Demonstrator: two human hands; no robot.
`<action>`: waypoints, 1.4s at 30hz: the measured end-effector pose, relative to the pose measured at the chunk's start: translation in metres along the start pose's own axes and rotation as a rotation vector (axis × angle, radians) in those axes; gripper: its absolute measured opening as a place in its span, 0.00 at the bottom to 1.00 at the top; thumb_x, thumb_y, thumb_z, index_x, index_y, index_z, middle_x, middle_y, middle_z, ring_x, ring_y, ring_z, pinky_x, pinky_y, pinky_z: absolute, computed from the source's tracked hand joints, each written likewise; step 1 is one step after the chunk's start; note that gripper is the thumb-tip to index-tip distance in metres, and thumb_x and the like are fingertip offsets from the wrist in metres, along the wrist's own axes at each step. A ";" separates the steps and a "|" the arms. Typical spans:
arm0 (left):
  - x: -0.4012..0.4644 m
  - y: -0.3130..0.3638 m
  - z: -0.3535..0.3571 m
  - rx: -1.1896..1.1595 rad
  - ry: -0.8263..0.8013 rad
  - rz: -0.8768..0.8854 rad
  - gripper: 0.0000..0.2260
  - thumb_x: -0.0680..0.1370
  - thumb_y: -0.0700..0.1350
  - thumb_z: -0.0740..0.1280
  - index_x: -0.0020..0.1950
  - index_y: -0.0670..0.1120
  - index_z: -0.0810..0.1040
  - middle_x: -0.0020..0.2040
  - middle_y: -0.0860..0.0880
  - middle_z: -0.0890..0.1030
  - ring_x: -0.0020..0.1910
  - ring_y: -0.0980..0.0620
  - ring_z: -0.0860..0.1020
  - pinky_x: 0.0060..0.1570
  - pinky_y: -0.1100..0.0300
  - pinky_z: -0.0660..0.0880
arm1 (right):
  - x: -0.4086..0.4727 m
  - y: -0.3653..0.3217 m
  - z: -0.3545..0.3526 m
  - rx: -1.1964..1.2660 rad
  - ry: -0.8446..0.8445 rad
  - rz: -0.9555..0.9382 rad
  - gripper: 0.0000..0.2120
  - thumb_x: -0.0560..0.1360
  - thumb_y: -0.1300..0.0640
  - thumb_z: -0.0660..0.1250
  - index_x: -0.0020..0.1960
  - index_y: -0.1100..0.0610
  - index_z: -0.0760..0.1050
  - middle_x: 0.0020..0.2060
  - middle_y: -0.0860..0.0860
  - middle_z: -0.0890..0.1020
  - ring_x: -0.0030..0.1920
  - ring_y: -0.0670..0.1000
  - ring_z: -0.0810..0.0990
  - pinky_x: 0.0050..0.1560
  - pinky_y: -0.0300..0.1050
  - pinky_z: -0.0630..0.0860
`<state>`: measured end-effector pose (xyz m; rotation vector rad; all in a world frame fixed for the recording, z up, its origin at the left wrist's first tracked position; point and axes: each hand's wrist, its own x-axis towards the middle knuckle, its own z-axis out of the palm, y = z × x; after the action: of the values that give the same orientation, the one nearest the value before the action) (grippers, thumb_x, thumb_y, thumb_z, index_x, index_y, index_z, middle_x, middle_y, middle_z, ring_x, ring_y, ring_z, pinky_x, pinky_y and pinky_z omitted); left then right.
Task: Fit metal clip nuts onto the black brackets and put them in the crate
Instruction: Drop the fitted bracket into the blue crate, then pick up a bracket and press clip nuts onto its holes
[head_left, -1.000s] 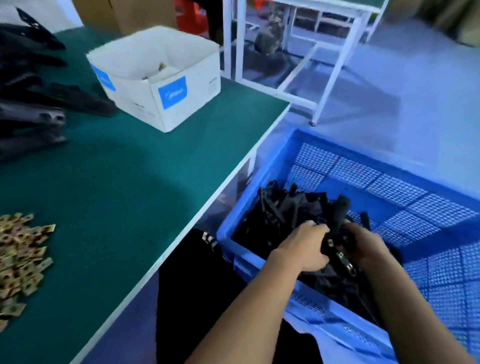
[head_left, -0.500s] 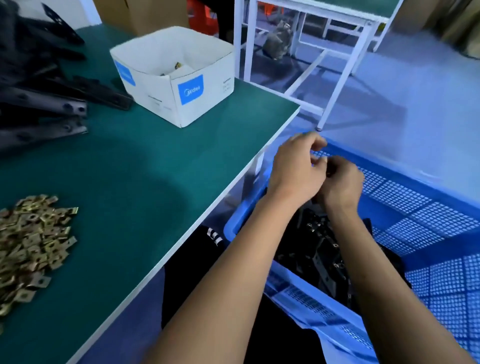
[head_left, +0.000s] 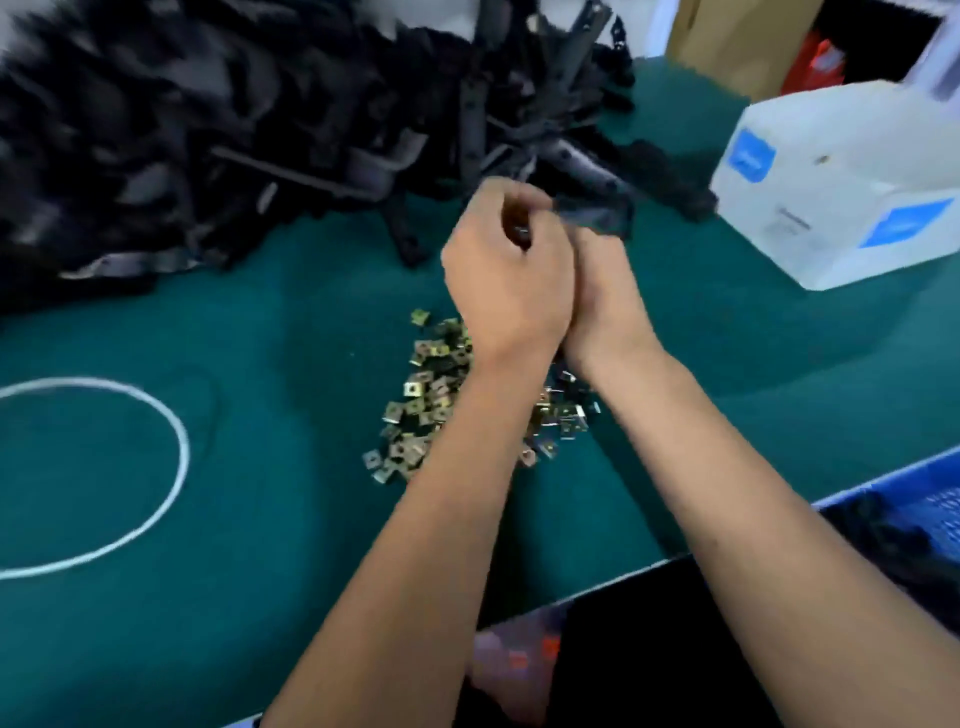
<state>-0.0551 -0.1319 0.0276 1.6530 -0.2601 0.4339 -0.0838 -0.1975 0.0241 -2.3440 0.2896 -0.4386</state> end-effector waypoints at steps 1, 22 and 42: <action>0.012 -0.009 -0.020 0.033 0.050 -0.007 0.06 0.74 0.36 0.67 0.45 0.43 0.82 0.38 0.56 0.81 0.40 0.61 0.77 0.48 0.64 0.75 | 0.005 -0.014 0.020 0.093 -0.035 -0.029 0.09 0.81 0.65 0.62 0.55 0.65 0.80 0.50 0.63 0.84 0.50 0.59 0.83 0.51 0.56 0.80; 0.082 -0.093 -0.118 0.075 0.373 -0.277 0.02 0.78 0.39 0.65 0.46 0.44 0.77 0.41 0.52 0.79 0.42 0.53 0.79 0.45 0.63 0.74 | 0.113 -0.076 0.151 -0.503 -0.141 -0.352 0.16 0.78 0.60 0.67 0.65 0.59 0.75 0.76 0.54 0.61 0.75 0.59 0.61 0.75 0.63 0.58; 0.078 -0.091 -0.110 -0.513 -0.165 -0.523 0.18 0.82 0.54 0.66 0.58 0.39 0.80 0.57 0.39 0.85 0.55 0.42 0.83 0.62 0.38 0.78 | 0.060 -0.023 0.066 0.619 -0.025 -0.290 0.32 0.75 0.66 0.73 0.74 0.55 0.62 0.52 0.52 0.85 0.52 0.51 0.86 0.51 0.51 0.84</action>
<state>0.0385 -0.0049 -0.0122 1.1868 -0.0444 -0.1605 -0.0015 -0.1602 0.0086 -1.7791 -0.1853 -0.5462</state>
